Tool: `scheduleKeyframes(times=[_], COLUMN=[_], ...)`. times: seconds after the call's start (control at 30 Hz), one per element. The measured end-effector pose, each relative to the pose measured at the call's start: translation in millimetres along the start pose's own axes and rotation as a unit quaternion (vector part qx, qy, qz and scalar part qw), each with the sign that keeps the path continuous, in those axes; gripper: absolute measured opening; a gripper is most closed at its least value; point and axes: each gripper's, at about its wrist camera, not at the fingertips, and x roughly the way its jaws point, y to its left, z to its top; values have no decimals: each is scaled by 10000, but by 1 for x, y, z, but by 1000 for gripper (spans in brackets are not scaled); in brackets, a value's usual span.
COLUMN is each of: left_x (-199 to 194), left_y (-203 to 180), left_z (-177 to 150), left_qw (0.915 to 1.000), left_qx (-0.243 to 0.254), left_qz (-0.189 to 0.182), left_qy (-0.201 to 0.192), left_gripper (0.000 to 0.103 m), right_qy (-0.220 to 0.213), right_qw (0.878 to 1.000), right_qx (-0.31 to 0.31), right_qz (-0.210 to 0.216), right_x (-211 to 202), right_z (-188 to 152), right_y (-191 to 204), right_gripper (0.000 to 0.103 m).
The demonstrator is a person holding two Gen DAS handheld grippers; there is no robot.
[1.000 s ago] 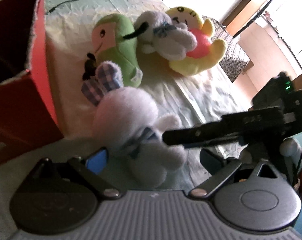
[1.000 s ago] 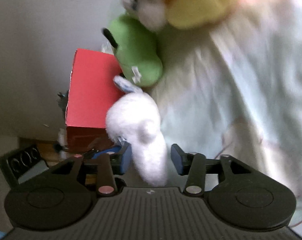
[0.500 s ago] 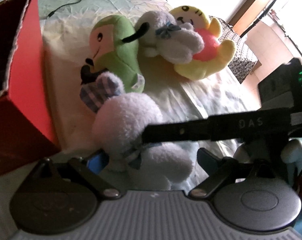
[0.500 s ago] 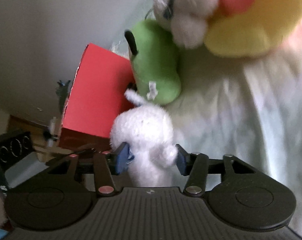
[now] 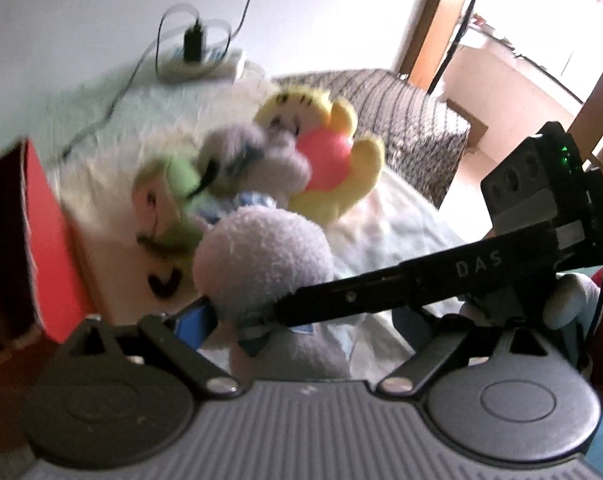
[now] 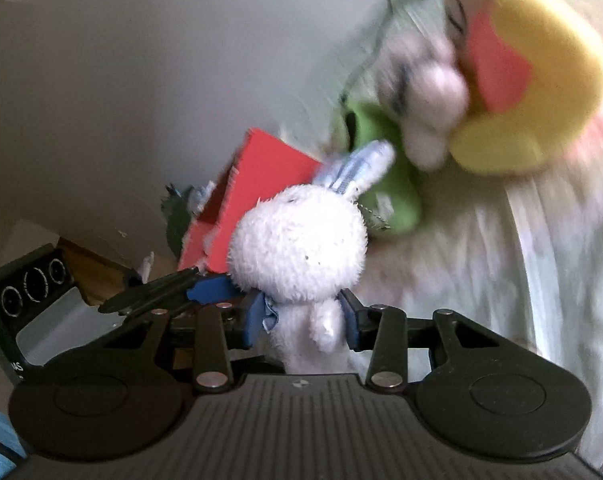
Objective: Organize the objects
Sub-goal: 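Carry the white bunny with the right tool over the red box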
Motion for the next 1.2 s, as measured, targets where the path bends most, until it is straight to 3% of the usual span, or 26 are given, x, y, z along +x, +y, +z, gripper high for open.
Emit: scheduleKeyframes(times=[0.2, 0.47, 0.77, 1.2], left_x=[-25, -64, -105, -133], left_y=[1, 21, 79, 169], left_z=[10, 15, 7, -22], left_qw=[9984, 9928, 9828, 9702], left_qx=[230, 266, -90, -867], left_qz=[143, 550, 1204, 1805], left_qy=[-488, -1033, -1395, -1364], left_gripper=[92, 92, 92, 92], right_qy=[-370, -433, -26, 785], right_qw=[9984, 9941, 9904, 9912], right_qx=[-392, -911, -1259, -900], right_qz=[150, 392, 566, 579], right_x=[14, 46, 112, 212], right_z=[12, 26, 46, 48], right_y=[34, 73, 132, 174], right_gripper=[43, 43, 43, 43])
